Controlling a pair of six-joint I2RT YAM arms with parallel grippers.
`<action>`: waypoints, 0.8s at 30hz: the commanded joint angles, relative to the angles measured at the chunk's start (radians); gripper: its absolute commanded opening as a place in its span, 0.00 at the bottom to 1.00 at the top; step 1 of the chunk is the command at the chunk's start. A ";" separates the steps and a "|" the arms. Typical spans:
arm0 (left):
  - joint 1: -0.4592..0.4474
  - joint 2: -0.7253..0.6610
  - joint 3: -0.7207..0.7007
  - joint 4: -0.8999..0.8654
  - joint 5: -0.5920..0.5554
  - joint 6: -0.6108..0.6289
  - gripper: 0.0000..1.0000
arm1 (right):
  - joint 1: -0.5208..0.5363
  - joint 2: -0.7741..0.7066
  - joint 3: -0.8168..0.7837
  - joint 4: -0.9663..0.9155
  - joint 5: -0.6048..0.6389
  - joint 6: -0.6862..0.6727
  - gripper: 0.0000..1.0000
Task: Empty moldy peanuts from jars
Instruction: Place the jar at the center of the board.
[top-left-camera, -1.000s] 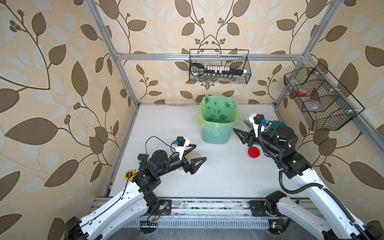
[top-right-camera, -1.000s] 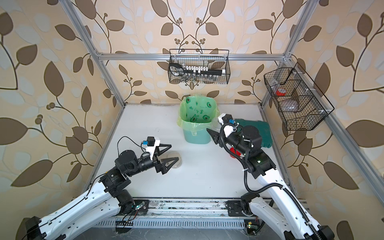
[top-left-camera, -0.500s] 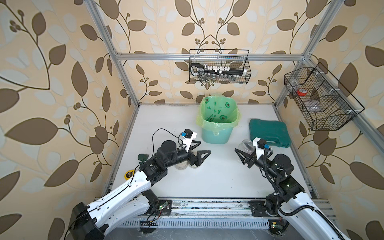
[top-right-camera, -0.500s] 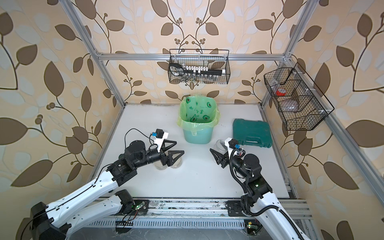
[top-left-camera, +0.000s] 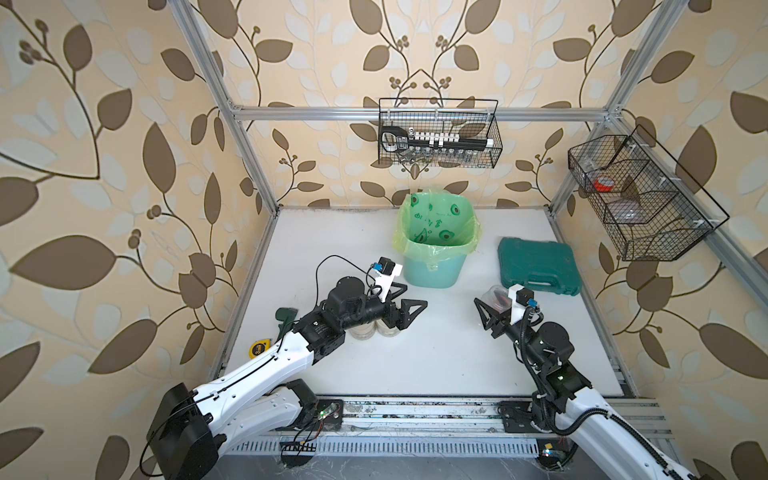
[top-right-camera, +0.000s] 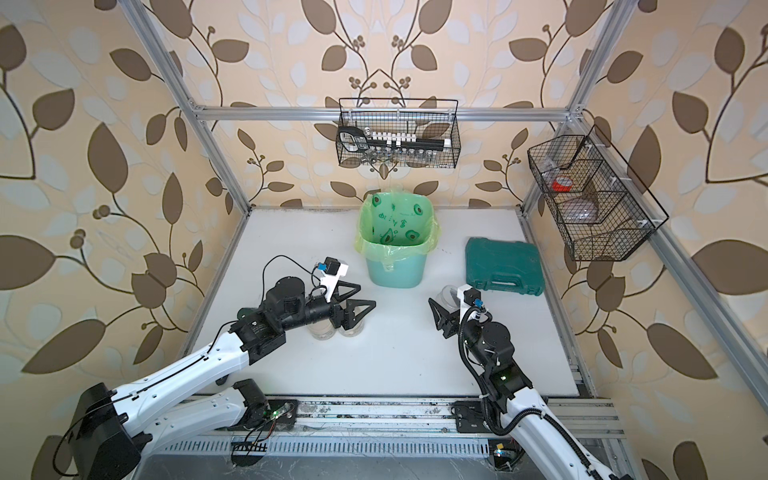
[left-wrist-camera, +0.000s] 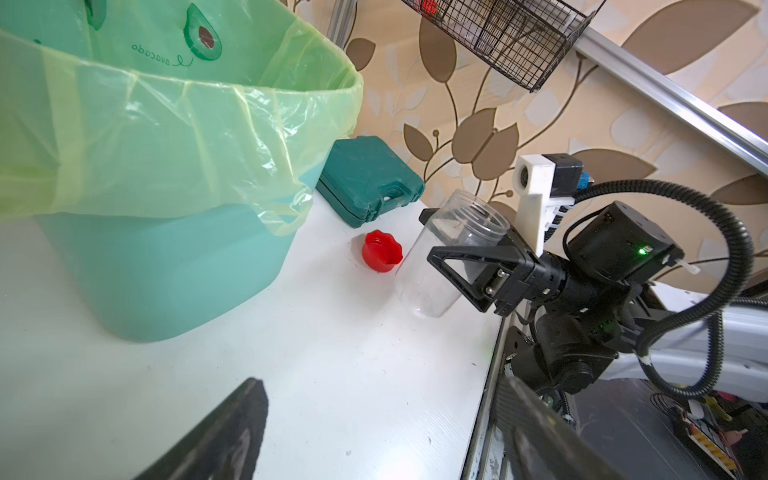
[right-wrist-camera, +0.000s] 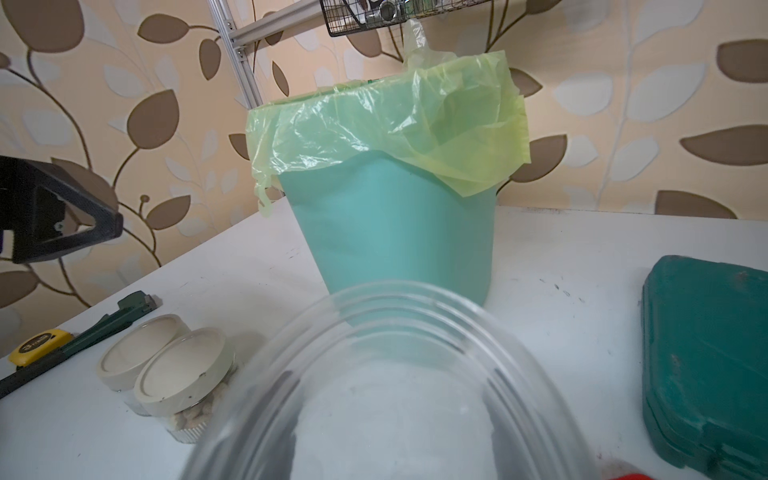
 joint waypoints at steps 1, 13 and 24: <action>-0.014 -0.002 0.038 0.065 0.034 -0.015 0.88 | -0.001 0.060 -0.041 0.168 0.085 0.001 0.00; -0.014 -0.042 -0.045 0.115 0.003 -0.004 0.88 | 0.147 0.345 0.039 0.306 0.337 0.010 0.00; -0.014 -0.095 -0.084 0.093 -0.068 0.008 0.89 | 0.254 0.494 0.016 0.447 0.500 0.013 0.00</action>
